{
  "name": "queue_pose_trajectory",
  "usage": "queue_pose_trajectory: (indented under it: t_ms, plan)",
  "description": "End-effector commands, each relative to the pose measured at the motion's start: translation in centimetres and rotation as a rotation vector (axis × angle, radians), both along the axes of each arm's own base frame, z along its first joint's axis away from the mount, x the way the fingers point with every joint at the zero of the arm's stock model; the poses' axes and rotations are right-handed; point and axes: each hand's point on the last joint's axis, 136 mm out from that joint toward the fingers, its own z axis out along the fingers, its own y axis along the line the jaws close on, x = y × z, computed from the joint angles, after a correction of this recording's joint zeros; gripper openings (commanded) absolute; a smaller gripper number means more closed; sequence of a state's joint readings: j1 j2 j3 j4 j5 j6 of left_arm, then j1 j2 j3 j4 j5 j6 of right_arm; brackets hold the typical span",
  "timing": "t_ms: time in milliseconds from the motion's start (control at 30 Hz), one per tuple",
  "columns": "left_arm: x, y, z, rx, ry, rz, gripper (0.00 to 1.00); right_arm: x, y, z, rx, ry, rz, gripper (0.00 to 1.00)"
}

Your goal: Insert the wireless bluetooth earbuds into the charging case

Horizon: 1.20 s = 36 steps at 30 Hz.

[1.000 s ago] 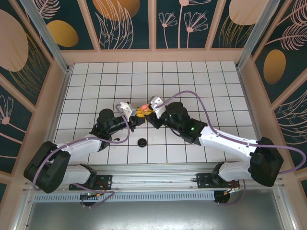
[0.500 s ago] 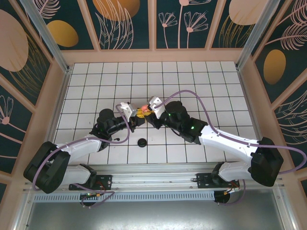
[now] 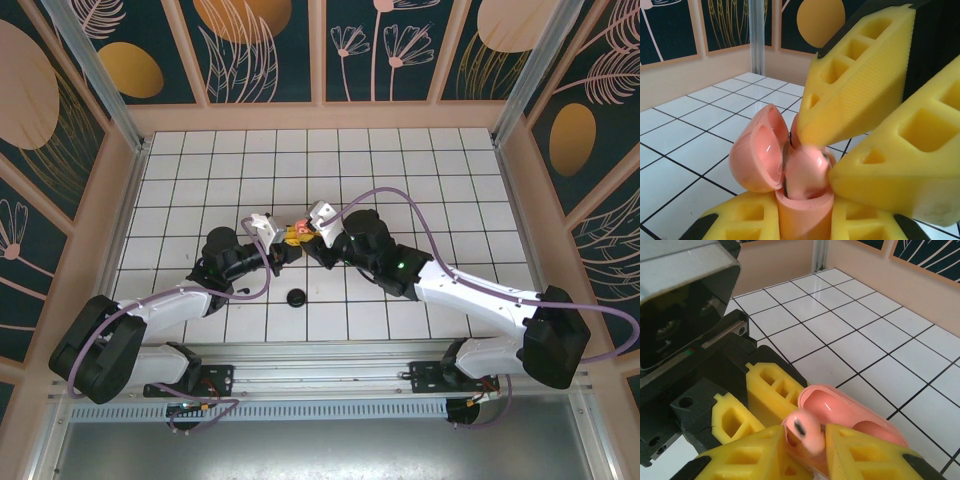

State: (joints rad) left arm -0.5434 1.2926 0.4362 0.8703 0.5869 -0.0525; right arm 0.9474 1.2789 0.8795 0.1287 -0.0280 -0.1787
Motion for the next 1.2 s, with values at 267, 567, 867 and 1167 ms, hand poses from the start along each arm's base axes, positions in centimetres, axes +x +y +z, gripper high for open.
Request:
queue_pose_trajectory:
  t_ms: [267,567,867,1167]
  plan:
    - [1.0,0.1,4.0,-0.077,-0.112,0.04,0.08,-2.0,0.7,-1.4,-0.051,0.045,0.084,0.31]
    - [1.4,0.2,3.4,-0.063,-0.097,0.057,0.09,-3.2,0.9,2.5,0.061,0.035,0.139,0.37]
    - [1.4,0.0,3.5,-0.064,-0.099,0.047,0.09,-4.2,0.5,5.4,0.154,0.056,0.185,0.39]
    - [1.1,0.1,3.5,-0.059,-0.105,0.044,0.08,-2.0,-3.4,6.9,0.309,0.145,0.103,0.38]
